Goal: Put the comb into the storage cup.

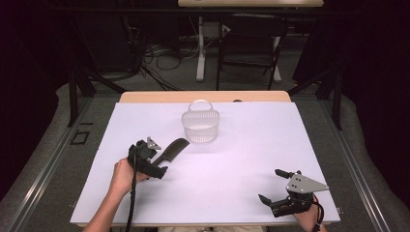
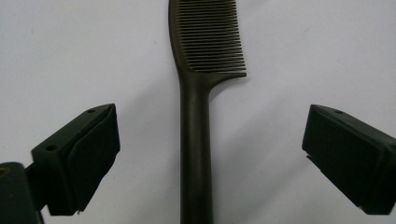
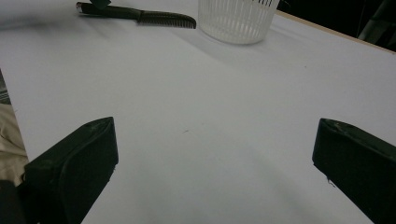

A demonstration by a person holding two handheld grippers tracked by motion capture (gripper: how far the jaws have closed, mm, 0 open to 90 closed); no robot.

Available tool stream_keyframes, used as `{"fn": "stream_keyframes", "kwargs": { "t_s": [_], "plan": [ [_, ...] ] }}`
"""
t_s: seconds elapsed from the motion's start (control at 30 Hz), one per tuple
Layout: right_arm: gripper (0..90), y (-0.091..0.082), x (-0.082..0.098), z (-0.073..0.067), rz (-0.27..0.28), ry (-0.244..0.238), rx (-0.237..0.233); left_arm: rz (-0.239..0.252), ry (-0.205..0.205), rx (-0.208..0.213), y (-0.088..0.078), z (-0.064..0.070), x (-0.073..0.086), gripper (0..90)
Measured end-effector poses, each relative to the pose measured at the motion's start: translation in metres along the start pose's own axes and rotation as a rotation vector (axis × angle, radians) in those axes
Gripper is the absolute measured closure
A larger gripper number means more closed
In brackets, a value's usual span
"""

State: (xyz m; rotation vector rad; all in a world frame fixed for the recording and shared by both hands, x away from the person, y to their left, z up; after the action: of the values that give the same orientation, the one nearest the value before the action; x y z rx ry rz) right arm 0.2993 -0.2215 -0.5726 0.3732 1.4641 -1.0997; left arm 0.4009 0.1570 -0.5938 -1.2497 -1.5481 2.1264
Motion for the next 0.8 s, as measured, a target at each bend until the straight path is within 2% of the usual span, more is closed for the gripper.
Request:
{"fn": "stream_keyframes", "kwargs": {
  "t_s": [0.13,0.4,0.53,0.6,0.77,0.8],
  "plan": [
    [0.0,0.000,0.000,0.000,0.003,0.003,-0.001,0.004,-0.003,0.005,0.002,-0.003,-0.001,0.1],
    [0.0,0.001,0.000,0.000,0.000,-0.001,-0.007,-0.012,0.001,-0.006,0.008,-0.010,-0.003,1.5],
    [0.0,0.000,0.000,-0.001,0.000,0.001,-0.011,-0.038,0.013,-0.014,0.011,-0.010,-0.004,16.9],
    [0.0,0.001,-0.001,-0.001,0.005,0.001,-0.012,-0.045,0.021,-0.015,0.012,-0.010,-0.004,21.5],
    [0.0,0.001,0.000,-0.001,0.002,-0.003,-0.011,-0.069,0.019,-0.028,0.013,-0.011,-0.007,38.4],
    [0.0,0.001,0.000,0.000,0.002,-0.001,-0.010,-0.082,0.016,-0.018,0.013,-0.011,-0.007,40.3]
  ]
}}
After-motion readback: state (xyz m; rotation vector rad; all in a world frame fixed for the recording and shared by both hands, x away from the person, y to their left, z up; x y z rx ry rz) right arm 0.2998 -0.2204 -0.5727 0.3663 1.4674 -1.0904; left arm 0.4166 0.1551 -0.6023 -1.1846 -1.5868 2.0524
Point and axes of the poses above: each handheld gripper's, and its own axes: y roughly forward along the jaws, x roughly out of its underside, z roughly to its right, the point moved 9 cm from there along y, roughly forward along the jaws, and after that the axes turned 12 degrees about x, right-handed, at the moved point
